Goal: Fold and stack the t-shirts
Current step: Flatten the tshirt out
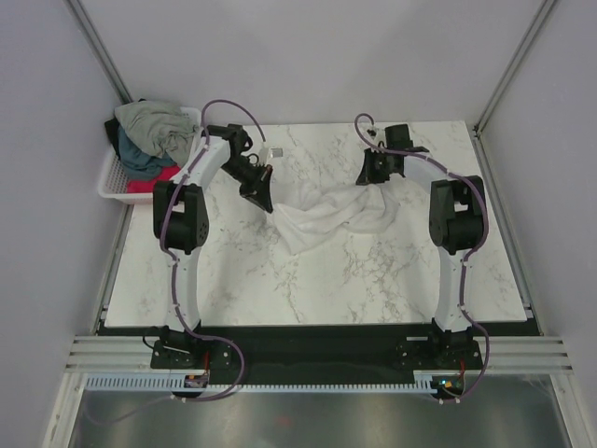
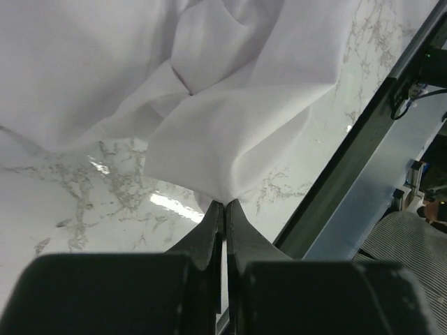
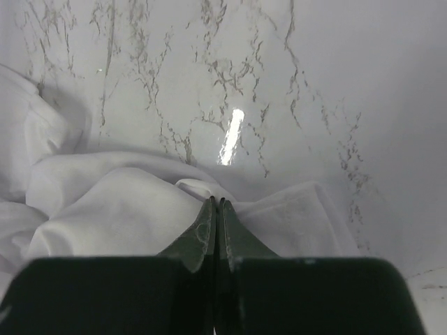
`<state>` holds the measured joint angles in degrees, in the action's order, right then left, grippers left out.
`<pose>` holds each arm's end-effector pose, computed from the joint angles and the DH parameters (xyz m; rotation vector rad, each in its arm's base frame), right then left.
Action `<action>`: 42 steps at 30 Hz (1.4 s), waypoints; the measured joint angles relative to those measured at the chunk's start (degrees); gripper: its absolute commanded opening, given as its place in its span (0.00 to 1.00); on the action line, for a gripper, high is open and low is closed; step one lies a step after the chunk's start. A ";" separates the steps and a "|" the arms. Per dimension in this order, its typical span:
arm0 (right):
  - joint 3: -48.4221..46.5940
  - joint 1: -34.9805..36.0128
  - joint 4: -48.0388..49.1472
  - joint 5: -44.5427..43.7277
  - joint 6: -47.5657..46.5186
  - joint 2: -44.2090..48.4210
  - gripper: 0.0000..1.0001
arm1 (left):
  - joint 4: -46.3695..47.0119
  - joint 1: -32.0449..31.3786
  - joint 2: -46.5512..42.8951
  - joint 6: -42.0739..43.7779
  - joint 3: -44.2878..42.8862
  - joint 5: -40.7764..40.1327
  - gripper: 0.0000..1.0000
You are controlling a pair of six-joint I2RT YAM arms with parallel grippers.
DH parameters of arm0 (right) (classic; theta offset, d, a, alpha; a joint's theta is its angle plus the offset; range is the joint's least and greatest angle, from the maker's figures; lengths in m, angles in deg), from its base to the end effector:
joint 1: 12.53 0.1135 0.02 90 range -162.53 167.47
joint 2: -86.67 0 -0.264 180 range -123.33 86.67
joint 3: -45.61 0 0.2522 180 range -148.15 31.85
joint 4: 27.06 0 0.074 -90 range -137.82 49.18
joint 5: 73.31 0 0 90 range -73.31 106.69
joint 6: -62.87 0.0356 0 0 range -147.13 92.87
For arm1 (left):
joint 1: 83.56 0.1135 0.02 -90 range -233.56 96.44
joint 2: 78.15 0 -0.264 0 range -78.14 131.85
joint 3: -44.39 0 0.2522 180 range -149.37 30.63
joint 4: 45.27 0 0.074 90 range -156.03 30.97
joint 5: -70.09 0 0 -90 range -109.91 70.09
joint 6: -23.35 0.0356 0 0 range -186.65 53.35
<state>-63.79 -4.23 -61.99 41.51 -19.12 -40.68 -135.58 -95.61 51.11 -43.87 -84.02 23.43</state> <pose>0.4770 0.0847 0.1609 -0.1898 2.4834 0.6594 0.4225 -0.1152 0.2143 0.8490 2.7453 -1.1395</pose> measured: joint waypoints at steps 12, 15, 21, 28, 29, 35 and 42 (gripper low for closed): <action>-17.90 -4.44 3.23 -16.04 -2.38 0.26 0.00 | 4.92 2.64 7.48 -4.37 -22.95 -6.12 0.02; -18.10 -5.49 4.00 -17.59 -3.28 2.12 0.00 | 12.07 1.66 6.54 -6.45 -23.47 -6.67 0.03; -6.32 -6.56 4.90 -12.57 -1.68 13.75 0.00 | 21.97 1.77 1.51 -8.55 -20.98 -5.86 0.02; 8.33 -2.16 2.93 0.31 -0.09 25.77 0.25 | 18.93 2.29 -10.14 -8.76 -13.75 2.40 0.91; 8.61 -0.98 2.08 1.90 -0.39 25.83 0.47 | 17.22 2.27 -11.17 -9.27 -12.79 4.07 0.99; 1.62 1.88 -0.17 7.65 -1.38 19.89 0.92 | 9.92 1.95 -10.80 -10.51 -8.57 7.34 1.00; -18.75 1.01 2.89 6.73 -1.84 1.60 0.90 | 9.88 2.32 -5.88 -11.69 -8.61 2.34 0.99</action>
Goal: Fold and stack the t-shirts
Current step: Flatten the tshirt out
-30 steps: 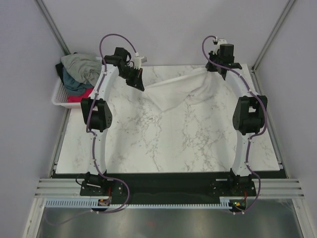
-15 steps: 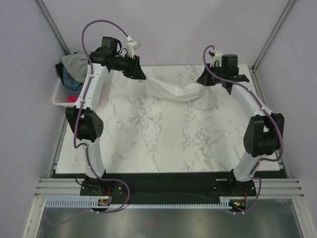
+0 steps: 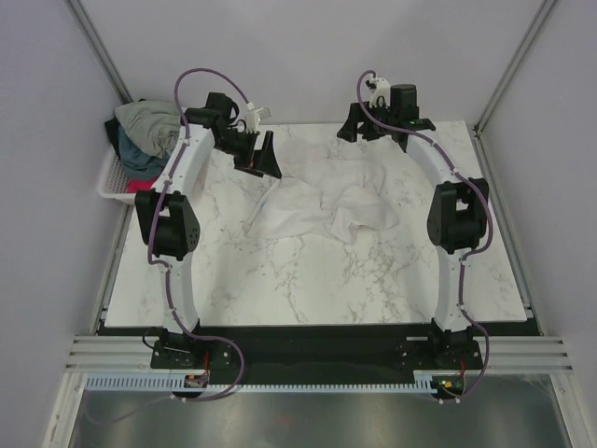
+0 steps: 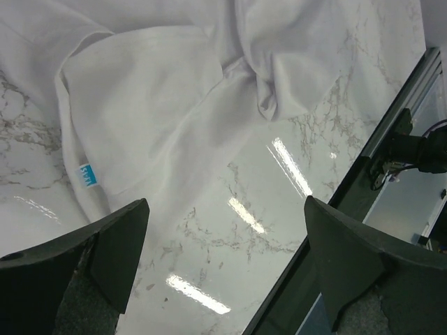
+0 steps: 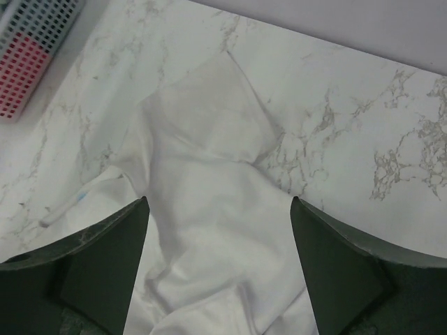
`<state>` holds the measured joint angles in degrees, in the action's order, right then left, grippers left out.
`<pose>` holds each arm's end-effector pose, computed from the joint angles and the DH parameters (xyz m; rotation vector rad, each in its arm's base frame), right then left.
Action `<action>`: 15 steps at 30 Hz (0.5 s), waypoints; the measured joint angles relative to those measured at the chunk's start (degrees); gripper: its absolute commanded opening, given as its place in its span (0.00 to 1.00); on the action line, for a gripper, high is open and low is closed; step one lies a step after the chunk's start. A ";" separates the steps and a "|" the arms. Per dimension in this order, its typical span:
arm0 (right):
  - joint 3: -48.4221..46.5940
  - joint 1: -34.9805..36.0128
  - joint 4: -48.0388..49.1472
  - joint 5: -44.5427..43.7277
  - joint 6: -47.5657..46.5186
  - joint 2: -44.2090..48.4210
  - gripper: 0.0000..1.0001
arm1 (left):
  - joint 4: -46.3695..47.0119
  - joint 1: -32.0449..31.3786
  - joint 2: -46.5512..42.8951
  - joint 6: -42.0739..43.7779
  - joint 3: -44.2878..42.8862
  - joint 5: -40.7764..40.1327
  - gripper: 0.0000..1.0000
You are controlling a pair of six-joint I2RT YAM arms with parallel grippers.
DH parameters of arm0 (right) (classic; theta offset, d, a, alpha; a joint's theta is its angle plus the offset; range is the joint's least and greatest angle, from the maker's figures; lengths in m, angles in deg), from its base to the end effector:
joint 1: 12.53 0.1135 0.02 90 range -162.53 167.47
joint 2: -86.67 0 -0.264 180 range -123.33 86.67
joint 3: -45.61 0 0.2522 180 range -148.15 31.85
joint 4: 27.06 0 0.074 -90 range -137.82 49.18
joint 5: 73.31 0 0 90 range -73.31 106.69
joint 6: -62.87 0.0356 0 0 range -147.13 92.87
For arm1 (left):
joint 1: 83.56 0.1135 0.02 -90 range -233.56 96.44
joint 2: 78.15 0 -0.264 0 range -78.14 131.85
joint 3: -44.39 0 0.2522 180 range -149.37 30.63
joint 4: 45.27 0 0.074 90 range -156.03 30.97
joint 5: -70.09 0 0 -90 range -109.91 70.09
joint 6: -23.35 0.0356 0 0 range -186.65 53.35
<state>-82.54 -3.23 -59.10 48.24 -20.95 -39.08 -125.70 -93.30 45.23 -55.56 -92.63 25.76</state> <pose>0.5071 0.1019 0.2867 -0.3942 2.0490 0.7376 0.4385 -0.1011 0.3026 0.6745 2.4560 -1.0623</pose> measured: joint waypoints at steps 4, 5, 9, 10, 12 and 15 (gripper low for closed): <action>-2.93 0.26 0.70 -1.75 -0.52 -7.02 0.86 | -0.07 0.07 0.46 0.02 1.90 -1.70 0.96; -3.02 0.39 0.72 -1.95 -0.61 -8.31 0.85 | -0.04 0.04 0.46 0.00 2.40 -1.92 0.95; -4.09 1.07 0.74 -3.02 -0.94 -13.05 0.84 | -0.39 0.04 0.48 0.02 3.78 -2.58 0.95; -4.48 1.16 0.87 -3.17 -0.96 -13.88 0.84 | -0.50 0.04 0.48 0.02 3.91 -2.69 0.95; -5.38 1.49 1.25 -3.45 -0.98 -15.37 0.83 | -0.50 0.04 0.48 0.02 4.02 -2.82 0.95; -7.02 1.86 2.38 -3.48 -0.79 -17.11 0.82 | -0.52 0.04 0.48 0.02 4.44 -3.37 0.95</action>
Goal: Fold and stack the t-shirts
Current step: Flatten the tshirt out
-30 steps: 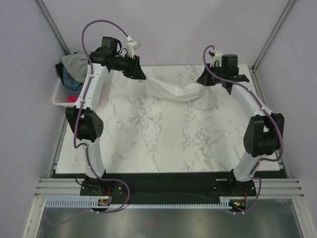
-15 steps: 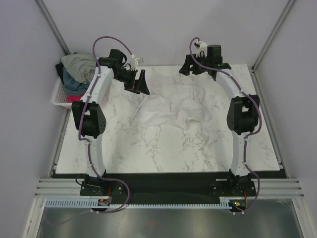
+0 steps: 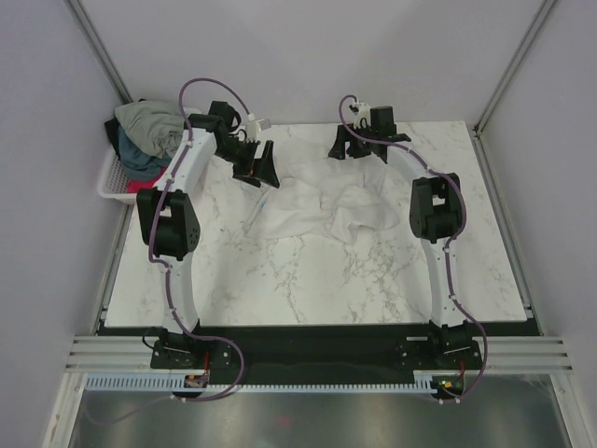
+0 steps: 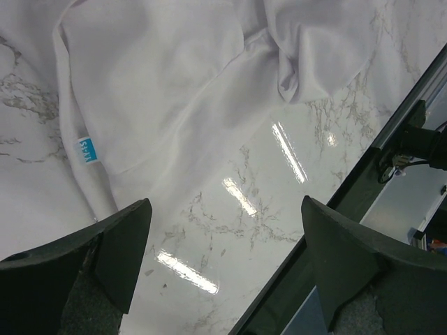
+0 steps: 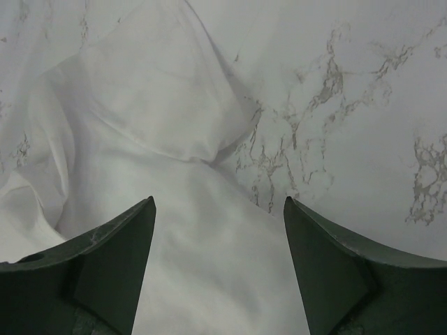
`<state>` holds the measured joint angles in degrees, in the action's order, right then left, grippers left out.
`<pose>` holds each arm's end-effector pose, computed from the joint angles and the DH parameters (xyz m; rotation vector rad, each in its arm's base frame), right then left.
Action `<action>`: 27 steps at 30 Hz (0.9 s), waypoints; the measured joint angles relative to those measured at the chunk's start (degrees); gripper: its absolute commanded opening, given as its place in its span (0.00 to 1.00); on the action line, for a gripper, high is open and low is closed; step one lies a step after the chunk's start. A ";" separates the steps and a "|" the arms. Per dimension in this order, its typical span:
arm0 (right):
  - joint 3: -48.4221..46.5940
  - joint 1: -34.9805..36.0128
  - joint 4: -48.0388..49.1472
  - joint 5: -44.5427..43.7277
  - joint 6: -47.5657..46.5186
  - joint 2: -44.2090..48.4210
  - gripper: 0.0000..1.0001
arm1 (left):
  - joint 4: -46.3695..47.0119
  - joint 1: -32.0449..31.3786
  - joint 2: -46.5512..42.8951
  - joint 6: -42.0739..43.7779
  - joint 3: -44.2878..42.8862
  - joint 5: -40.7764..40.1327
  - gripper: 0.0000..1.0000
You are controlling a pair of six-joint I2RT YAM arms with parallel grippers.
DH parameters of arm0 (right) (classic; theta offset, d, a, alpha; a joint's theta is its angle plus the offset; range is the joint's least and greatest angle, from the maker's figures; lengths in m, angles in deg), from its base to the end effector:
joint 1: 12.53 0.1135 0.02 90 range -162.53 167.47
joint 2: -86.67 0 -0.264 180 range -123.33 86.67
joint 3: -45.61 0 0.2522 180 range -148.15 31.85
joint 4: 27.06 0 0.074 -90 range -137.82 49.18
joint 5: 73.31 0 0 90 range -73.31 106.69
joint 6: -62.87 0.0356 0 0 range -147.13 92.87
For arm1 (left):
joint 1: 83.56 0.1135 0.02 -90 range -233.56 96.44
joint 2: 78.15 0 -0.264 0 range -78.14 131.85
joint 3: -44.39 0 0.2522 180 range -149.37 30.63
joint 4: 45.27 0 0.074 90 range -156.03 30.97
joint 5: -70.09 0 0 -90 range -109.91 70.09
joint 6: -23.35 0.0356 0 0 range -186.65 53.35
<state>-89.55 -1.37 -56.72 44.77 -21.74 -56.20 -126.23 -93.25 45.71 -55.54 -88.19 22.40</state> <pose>0.5503 0.1256 0.1750 -0.3835 2.1892 0.7028 0.4366 -0.0989 0.2754 0.6359 2.5772 -1.0201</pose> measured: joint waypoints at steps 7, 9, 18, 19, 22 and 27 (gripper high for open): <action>-4.17 0.72 4.11 -0.04 2.21 -4.44 0.81 | -0.02 0.00 0.00 0.02 2.03 -0.90 0.94; -5.75 0.90 5.09 -0.20 2.60 -6.27 0.81 | -0.09 -0.02 0.00 0.02 2.27 -1.44 0.94; -7.98 2.12 8.61 -0.94 5.03 -10.03 0.64 | -0.31 -0.20 -0.02 0.04 3.72 -3.32 0.94; -7.98 2.32 8.68 -0.96 5.16 -10.12 0.61 | -0.33 -0.28 -0.02 0.04 3.80 -3.41 0.94; -8.13 3.17 9.38 -1.29 5.44 -10.67 0.46 | -0.37 -0.74 -0.02 0.04 3.85 -3.82 0.94; -8.20 4.09 9.79 -3.82 5.01 -11.19 0.00 | -0.39 -1.53 -0.02 0.04 3.85 -4.50 0.94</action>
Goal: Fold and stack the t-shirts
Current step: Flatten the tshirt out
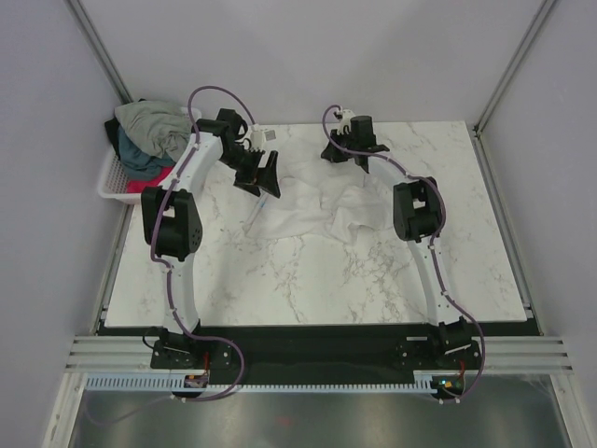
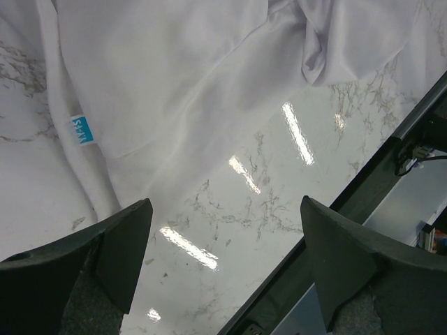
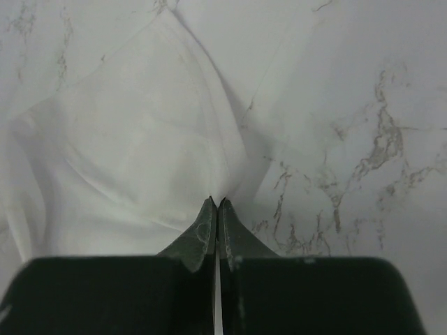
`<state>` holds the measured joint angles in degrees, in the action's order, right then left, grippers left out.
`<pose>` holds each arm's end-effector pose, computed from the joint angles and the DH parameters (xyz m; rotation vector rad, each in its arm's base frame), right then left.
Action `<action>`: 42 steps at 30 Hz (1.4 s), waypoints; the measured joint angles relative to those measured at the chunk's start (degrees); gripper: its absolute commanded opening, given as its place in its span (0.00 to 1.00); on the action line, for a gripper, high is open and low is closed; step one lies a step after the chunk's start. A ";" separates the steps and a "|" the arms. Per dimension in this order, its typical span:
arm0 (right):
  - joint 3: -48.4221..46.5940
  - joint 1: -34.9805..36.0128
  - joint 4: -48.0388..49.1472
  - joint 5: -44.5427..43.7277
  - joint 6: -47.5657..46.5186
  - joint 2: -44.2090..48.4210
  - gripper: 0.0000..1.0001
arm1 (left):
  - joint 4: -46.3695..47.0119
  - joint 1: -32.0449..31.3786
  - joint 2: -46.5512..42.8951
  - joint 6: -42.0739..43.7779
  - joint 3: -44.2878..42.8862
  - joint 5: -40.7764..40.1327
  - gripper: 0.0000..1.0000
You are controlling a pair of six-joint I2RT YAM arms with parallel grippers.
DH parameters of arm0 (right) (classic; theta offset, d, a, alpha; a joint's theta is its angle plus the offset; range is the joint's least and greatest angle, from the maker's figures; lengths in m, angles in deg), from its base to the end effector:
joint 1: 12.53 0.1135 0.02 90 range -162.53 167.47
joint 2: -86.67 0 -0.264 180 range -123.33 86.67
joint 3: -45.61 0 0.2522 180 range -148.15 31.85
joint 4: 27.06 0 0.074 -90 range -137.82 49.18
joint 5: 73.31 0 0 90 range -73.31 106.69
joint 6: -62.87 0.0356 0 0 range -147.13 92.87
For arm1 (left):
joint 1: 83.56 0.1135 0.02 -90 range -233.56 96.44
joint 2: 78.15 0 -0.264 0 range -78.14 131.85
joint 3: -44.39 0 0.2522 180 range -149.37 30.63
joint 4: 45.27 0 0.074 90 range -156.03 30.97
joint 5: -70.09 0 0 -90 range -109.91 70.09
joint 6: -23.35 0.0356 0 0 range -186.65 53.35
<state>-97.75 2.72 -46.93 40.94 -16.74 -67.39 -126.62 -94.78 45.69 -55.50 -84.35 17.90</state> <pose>0.5720 0.1711 0.1280 -0.3490 2.1037 0.7114 0.4295 -0.1075 0.2550 0.6453 2.6846 -0.9450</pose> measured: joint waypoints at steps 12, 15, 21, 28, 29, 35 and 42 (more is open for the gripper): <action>4.20 -5.16 -1.38 -19.32 -6.19 4.02 0.00 | 0.17 -0.44 0.24 0.00 -0.61 -1.79 0.94; 8.57 -10.08 -2.32 -24.13 -9.25 7.56 0.00 | 0.20 -0.44 0.52 0.00 -1.55 -1.79 0.94; 23.54 -20.33 -3.93 -33.44 -14.86 19.43 0.00 | 0.44 -0.55 2.80 -0.02 -5.14 -1.79 0.97; 47.63 -18.49 -9.90 -37.00 -13.49 42.49 0.35 | 1.16 -1.86 5.03 -0.28 -12.20 -3.48 1.00; 49.44 -17.38 -10.75 -36.28 -13.07 44.94 0.48 | 1.49 -2.14 5.05 -0.50 -13.03 -3.34 1.00; 48.89 -10.14 -12.92 -30.03 -12.98 50.62 0.73 | 3.02 -3.06 5.40 -1.75 -14.82 2.12 0.99; 32.00 -11.06 -12.22 -27.69 -13.70 38.82 0.73 | 3.23 -7.67 11.67 -0.52 -16.33 7.82 0.98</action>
<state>-65.75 -8.34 -59.15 13.25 -30.44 -28.57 -123.39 -102.45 57.36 -56.02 -100.67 25.72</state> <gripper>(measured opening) 0.736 0.981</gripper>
